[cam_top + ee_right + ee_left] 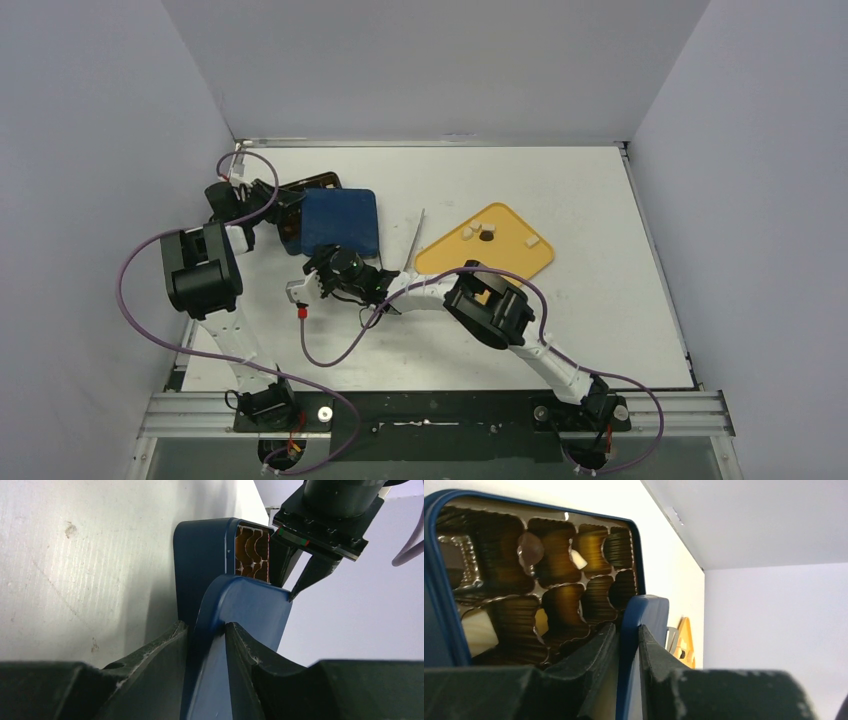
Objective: Pack the chocolate
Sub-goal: Close the box lid on the packing box.
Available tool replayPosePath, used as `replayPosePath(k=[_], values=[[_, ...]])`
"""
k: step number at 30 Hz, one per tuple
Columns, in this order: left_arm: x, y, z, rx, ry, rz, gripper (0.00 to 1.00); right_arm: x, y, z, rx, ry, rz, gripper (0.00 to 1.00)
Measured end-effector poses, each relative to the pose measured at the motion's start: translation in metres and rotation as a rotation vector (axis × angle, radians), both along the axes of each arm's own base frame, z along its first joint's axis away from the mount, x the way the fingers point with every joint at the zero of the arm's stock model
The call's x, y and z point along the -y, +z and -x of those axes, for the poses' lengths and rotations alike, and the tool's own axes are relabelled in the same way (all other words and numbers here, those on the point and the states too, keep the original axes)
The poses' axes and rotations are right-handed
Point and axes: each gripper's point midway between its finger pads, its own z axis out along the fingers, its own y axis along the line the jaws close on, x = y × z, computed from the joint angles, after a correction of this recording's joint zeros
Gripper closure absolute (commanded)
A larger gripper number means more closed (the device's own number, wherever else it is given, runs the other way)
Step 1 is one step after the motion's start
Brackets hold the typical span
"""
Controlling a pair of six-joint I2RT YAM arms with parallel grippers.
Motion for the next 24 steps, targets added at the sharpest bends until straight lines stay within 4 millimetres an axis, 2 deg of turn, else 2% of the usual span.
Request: replayPosePath(k=[4,10,17,21,24], values=[[0.0,0.008,-0.001,0.03,-0.01,0.012,0.99,-0.001,0.002,-0.001,0.005,-0.001,-0.009,0.64],[-0.01,0.01,-0.001,0.032,0.009,0.024,1.0,-0.001,0.004,-0.001,0.008,-0.002,-0.013,0.55],[-0.021,0.017,-0.003,0.043,0.039,0.055,1.0,0.009,0.0,0.001,0.008,-0.009,-0.003,0.3],[-0.027,0.025,-0.006,0.062,0.052,0.062,1.0,0.018,0.012,0.004,0.017,-0.016,-0.014,0.24],[-0.033,0.033,-0.01,0.081,0.057,0.058,1.0,0.027,0.028,0.008,0.017,-0.021,-0.039,0.19]])
